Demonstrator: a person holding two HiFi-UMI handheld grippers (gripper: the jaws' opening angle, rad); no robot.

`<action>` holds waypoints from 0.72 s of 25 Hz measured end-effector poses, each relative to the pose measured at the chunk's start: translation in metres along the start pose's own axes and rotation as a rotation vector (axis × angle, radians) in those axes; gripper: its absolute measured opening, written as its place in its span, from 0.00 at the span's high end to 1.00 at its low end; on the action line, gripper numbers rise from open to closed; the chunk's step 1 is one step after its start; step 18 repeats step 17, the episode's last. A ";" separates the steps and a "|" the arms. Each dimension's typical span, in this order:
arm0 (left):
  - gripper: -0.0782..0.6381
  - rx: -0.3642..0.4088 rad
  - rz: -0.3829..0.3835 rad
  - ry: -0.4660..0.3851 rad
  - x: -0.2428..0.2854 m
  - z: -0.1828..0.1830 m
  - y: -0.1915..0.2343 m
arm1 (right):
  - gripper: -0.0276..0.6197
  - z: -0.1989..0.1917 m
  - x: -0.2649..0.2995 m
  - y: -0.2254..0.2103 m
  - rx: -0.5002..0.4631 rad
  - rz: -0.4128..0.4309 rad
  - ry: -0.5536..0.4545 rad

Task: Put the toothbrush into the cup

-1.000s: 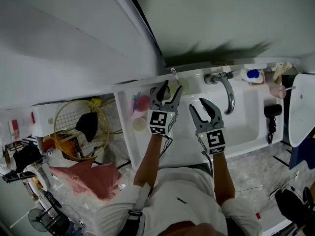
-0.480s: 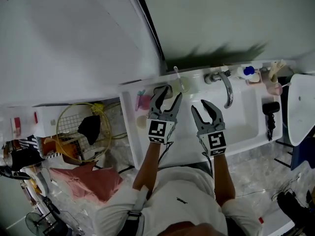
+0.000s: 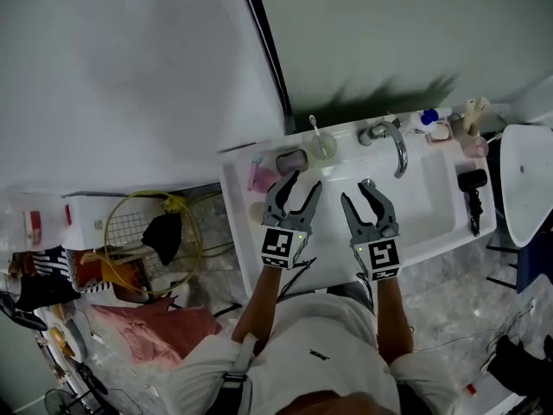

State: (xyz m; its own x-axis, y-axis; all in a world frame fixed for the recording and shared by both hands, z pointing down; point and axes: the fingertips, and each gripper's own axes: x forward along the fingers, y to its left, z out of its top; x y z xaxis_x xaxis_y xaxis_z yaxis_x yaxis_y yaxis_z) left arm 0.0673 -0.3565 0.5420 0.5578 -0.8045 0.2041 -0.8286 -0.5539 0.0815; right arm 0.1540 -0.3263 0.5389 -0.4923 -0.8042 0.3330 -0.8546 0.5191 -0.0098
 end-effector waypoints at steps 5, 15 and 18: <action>0.60 0.007 -0.036 -0.012 -0.023 0.005 -0.007 | 0.70 0.004 -0.015 0.018 -0.001 -0.033 -0.008; 0.60 0.007 -0.103 -0.021 -0.062 0.005 -0.010 | 0.70 0.015 -0.036 0.052 -0.015 -0.111 -0.022; 0.60 0.006 -0.112 -0.012 -0.071 0.002 -0.009 | 0.70 0.016 -0.040 0.060 -0.017 -0.122 -0.020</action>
